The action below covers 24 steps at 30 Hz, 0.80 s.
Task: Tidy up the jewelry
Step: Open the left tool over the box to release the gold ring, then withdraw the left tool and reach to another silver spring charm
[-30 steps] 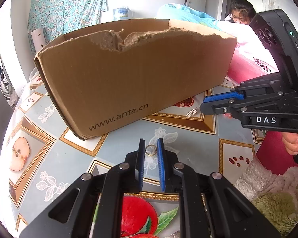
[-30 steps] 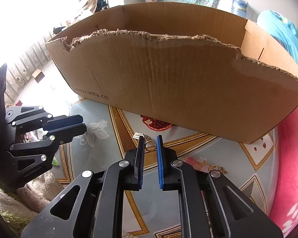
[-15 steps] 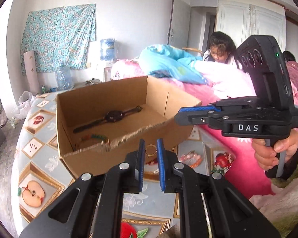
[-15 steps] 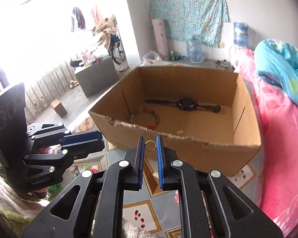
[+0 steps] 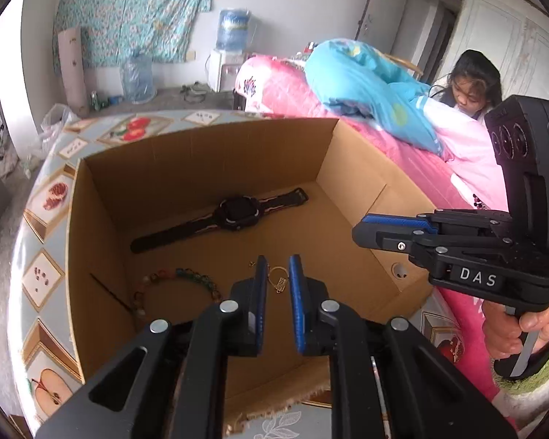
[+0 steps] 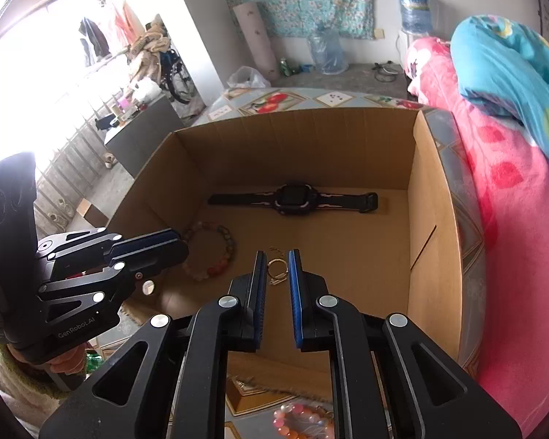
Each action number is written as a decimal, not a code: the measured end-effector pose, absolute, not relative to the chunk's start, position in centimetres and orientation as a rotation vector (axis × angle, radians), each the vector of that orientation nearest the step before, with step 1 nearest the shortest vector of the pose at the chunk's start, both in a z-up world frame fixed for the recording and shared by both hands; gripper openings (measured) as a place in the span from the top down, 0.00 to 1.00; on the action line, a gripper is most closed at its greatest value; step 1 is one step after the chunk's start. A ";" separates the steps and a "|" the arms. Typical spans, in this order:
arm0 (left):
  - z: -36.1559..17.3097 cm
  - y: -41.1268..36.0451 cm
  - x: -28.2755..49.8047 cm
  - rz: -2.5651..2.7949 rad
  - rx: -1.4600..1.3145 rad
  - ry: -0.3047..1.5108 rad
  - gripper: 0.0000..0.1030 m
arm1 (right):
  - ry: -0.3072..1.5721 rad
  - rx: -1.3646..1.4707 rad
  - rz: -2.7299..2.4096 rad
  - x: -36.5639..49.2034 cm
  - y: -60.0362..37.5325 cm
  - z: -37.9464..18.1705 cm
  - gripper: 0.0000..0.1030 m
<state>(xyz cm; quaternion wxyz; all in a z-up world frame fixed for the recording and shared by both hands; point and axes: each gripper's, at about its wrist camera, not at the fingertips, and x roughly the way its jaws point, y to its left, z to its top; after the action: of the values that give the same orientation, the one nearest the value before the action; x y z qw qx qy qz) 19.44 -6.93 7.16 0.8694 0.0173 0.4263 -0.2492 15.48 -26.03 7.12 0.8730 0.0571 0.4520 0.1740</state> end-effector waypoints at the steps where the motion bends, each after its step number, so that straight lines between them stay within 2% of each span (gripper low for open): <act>1: 6.7 -7.1 20.1 -0.515 0.027 0.912 0.88 | 0.948 0.118 0.355 15.9 -26.2 6.6 0.87; 6: 5.6 -7.3 21.9 -0.503 -0.021 0.983 0.88 | 0.940 0.124 0.336 16.8 -26.6 6.7 0.80; 10: 5.8 -7.0 22.4 -0.491 -0.062 0.980 0.85 | 0.902 0.140 0.330 16.2 -27.1 7.6 0.79; 18: 7.9 -4.8 20.6 -0.492 -0.120 0.887 0.85 | 0.803 0.190 0.343 12.6 -28.9 10.2 0.78; 24: 10.3 -2.4 16.0 -0.547 -0.125 0.769 0.85 | 0.709 0.200 0.448 8.8 -29.5 12.0 0.76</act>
<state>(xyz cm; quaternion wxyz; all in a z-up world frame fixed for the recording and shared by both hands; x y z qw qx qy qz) 16.03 -2.36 10.32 0.8888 -0.0602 0.3702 -0.2633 8.77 -29.51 11.99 0.9084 0.0969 0.3437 0.2173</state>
